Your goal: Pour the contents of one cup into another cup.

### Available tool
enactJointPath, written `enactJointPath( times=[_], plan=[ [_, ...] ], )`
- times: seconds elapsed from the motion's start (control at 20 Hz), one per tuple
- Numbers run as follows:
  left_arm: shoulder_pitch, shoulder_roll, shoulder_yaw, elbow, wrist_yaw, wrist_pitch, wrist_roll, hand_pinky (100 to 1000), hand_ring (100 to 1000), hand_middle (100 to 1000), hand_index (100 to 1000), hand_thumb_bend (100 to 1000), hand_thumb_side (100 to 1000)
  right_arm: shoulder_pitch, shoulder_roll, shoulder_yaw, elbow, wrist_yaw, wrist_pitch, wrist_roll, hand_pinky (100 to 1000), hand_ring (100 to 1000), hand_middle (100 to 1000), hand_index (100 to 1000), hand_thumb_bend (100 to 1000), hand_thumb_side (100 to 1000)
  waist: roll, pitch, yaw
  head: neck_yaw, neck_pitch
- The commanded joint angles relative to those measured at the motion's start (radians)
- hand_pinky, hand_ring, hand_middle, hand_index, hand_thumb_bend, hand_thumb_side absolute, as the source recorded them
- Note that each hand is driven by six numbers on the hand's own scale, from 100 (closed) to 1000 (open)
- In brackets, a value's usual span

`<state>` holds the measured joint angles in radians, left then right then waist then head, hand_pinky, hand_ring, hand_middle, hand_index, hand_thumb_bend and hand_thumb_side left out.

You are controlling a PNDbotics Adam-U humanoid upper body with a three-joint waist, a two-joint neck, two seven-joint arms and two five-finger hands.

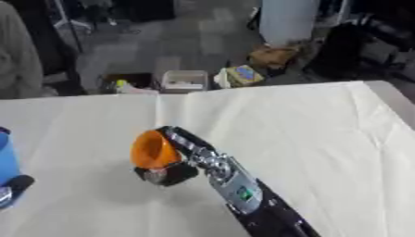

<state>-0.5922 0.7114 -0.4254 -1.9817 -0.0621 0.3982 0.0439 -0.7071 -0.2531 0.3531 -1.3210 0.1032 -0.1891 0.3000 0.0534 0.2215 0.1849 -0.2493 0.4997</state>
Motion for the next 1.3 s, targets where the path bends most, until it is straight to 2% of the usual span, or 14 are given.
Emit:
enactJointPath(
  times=[0.05,0.35,0.5,0.85,1.3],
  plan=[
    [-0.06,0.033,-0.014,-0.018,-0.063,0.038,-0.076,463,207,333,699,320,100,-0.03,0.019,0.02,-0.029,-0.018,0.002,0.03,217,211,194,464,100,100,0.003,-0.022,0.001,-0.005,-0.004],
    [-0.166,-0.011,-0.057,-0.018,-0.221,0.083,-0.22,385,153,322,697,325,100,-0.052,0.053,0.051,-0.031,-0.032,0.003,0.07,218,211,195,465,100,100,0.003,-0.024,0.004,-0.009,-0.005],
    [-0.203,-0.034,-0.089,-0.012,-0.277,0.092,-0.306,303,100,304,694,315,100,-0.058,0.06,0.056,-0.032,-0.035,0.002,0.077,218,212,195,465,100,100,0.004,-0.025,0.002,-0.008,-0.006],
    [-0.268,-0.09,-0.137,0.098,-0.407,0.047,-0.486,212,100,281,671,330,100,-0.064,0.067,0.06,-0.034,-0.04,0.003,0.085,219,213,196,466,100,100,0.006,-0.027,-0.01,-0.001,-0.006],
    [-0.314,-0.161,-0.156,0.241,-0.48,-0.007,-0.566,100,100,249,647,333,100,-0.065,0.075,0.066,-0.03,-0.041,0.004,0.096,220,214,197,467,100,100,0.007,-0.03,-0.019,0.012,-0.005]
  ],
)
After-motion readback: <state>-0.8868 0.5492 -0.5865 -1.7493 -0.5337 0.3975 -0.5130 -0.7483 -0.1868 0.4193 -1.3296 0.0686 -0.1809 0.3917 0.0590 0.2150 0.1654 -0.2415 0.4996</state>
